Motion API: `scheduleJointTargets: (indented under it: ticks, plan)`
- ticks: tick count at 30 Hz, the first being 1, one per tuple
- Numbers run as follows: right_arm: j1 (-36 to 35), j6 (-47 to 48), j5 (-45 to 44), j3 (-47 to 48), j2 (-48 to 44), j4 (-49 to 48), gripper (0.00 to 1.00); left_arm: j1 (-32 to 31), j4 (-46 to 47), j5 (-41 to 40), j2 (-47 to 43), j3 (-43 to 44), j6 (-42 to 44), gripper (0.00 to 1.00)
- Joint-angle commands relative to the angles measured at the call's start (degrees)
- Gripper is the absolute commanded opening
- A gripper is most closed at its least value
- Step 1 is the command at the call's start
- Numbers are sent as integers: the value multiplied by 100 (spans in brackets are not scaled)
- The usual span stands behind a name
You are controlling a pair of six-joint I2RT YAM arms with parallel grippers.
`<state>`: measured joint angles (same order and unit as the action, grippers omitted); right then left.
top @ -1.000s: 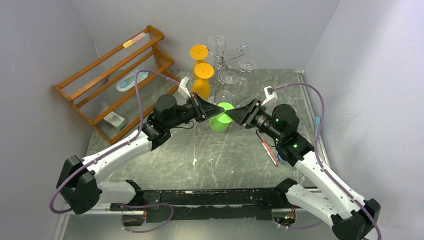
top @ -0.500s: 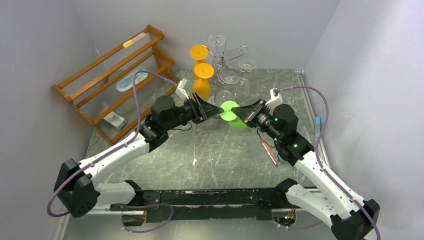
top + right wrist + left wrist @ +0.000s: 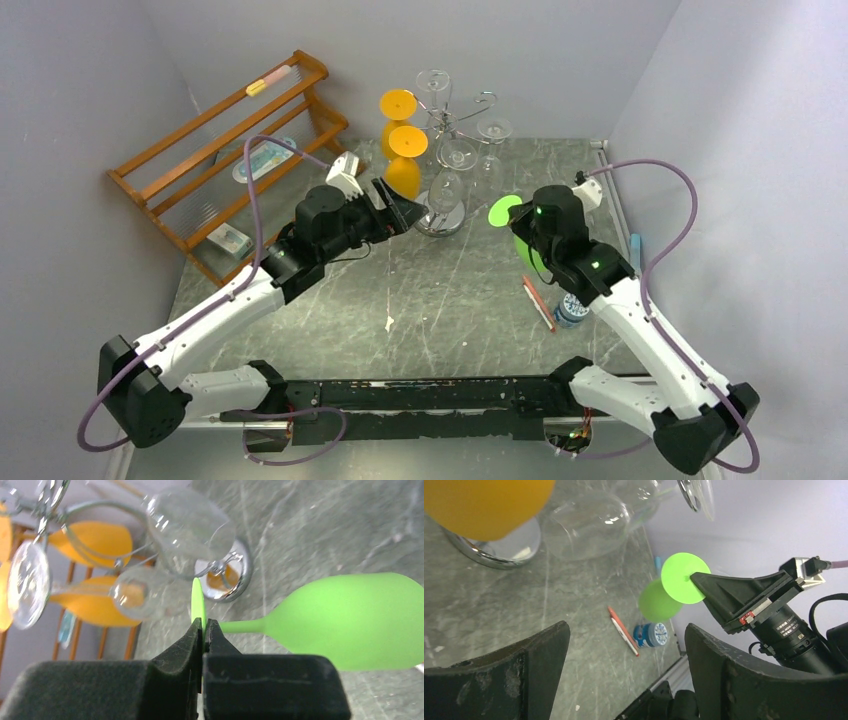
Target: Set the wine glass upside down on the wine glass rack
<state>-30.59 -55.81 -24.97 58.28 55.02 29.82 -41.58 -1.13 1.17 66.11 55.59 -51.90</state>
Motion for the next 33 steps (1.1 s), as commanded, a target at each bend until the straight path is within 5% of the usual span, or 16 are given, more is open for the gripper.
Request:
scheduleJointTargets:
  ticks: [1,14,33]
  plan:
    - [296,-100,-986,340,348,356,0,59,-568,-666,-111,273,289,89]
    - [2303,730,999,1053,1423,-1995,0,214,-793,-833,-65,642,631,88]
    - [2523,925,3780,3699,4258,-3660,0,233,-603,-1355,-581,858,1283,88]
